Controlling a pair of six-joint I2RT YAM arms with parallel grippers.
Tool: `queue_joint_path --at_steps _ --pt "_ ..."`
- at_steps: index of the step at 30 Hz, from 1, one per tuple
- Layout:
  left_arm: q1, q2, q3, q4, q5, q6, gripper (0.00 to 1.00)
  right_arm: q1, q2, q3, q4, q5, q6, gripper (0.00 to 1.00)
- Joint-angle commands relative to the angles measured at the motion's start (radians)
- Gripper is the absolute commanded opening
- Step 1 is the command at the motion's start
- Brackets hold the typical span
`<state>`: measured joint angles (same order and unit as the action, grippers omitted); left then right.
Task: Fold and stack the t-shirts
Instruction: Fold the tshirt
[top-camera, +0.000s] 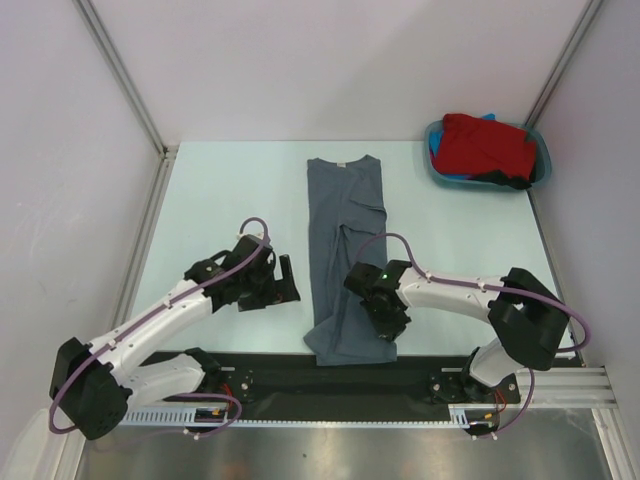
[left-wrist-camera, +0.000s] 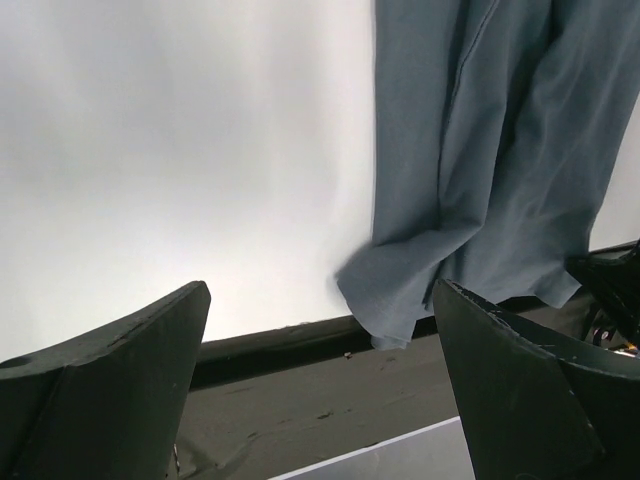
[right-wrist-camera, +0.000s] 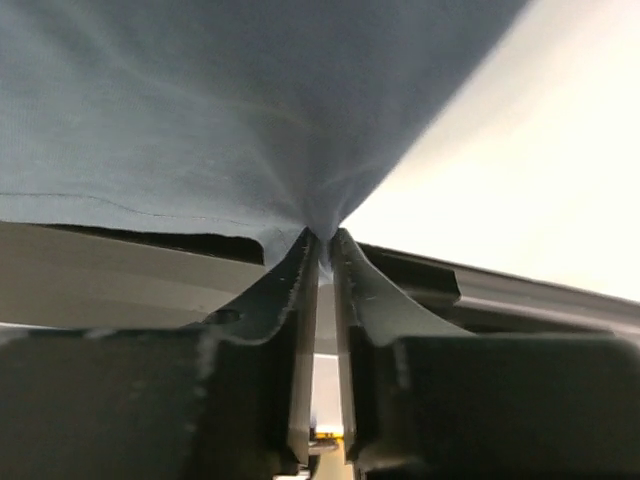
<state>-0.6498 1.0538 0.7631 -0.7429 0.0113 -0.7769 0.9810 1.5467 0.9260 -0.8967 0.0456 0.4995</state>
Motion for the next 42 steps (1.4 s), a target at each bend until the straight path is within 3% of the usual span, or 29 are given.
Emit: queue_joint_path --at_steps 1,3,4,8,11,13,20,24,32,42 --pt "-0.008 0.011 0.042 0.023 0.021 0.022 1.00 -0.014 -0.013 -0.004 -0.086 0.049 0.057 0.17" --pt "-0.013 0.015 0.044 0.025 0.022 0.022 1.00 -0.021 0.000 0.002 -0.105 0.066 0.071 0.27" --pt "-0.016 0.015 0.044 0.033 0.027 0.027 1.00 -0.024 0.000 0.017 -0.134 0.110 0.101 0.46" --pt "-0.037 0.032 0.039 0.094 0.093 0.051 1.00 -0.025 -0.066 0.077 -0.146 0.168 0.119 0.56" --pt "-0.059 0.069 0.067 0.059 0.037 0.041 1.00 -0.028 -0.128 0.164 -0.102 0.108 0.054 0.53" --pt "-0.073 0.052 0.096 -0.014 -0.060 -0.001 1.00 -0.036 -0.120 0.203 -0.050 -0.018 0.007 0.50" --pt "-0.074 -0.179 0.145 -0.137 -0.397 -0.156 1.00 -0.051 0.035 0.324 0.007 -0.217 -0.073 0.47" --pt "-0.074 -0.256 0.154 -0.236 -0.485 -0.225 1.00 -0.061 0.131 0.402 0.030 -0.311 -0.095 0.47" --pt "-0.074 -0.318 0.113 -0.256 -0.475 -0.269 1.00 -0.024 0.305 0.571 -0.005 -0.363 -0.102 0.46" --pt "-0.074 -0.276 0.114 -0.227 -0.433 -0.242 1.00 0.031 0.377 0.646 -0.111 -0.320 -0.030 0.47"
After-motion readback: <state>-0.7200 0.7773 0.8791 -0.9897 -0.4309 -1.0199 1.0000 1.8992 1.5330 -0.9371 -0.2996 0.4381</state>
